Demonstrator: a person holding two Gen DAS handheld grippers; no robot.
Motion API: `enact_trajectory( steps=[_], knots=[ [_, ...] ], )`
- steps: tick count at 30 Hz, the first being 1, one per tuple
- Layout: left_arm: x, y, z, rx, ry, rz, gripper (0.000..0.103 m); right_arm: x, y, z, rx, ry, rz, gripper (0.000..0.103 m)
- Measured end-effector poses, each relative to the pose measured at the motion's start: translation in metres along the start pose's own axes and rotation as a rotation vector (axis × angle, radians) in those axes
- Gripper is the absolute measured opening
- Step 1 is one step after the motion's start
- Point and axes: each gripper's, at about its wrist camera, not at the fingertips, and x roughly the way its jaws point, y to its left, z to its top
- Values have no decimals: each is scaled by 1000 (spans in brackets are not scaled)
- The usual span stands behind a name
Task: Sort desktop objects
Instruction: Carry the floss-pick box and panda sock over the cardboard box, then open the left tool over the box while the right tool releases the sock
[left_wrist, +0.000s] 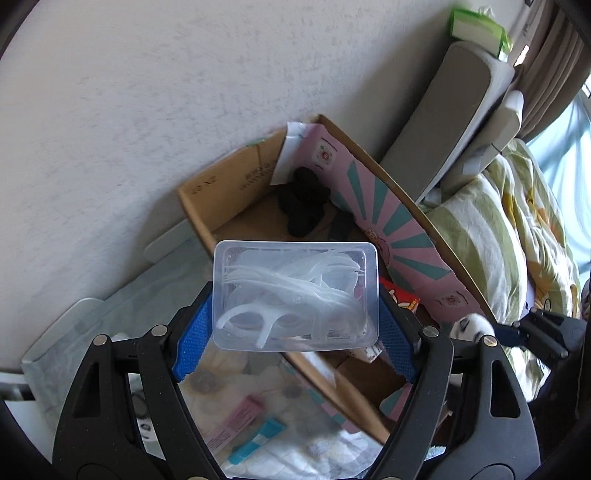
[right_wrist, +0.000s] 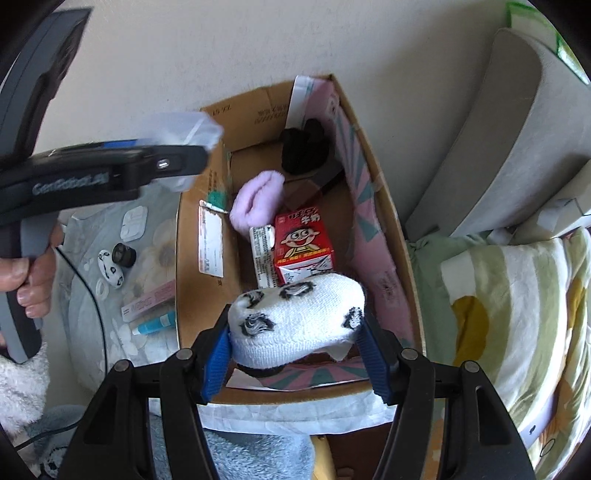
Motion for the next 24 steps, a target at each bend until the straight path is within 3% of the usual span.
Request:
enact_trajectory(
  steps=[20,21,22,24],
  knots=[
    [31,-5,15,-38,52,1,80,23,1,13,-69,68,34,59],
    [31,-4,16,-52,57,2,86,24,2,13,-79,70,27,61],
    [32,-3,16,-63,62,4,103,25,4,13,-89,69,17,70],
    [27,-1,16,-75,46,-4,103,25,6,13,-101,71,3,93]
  ],
)
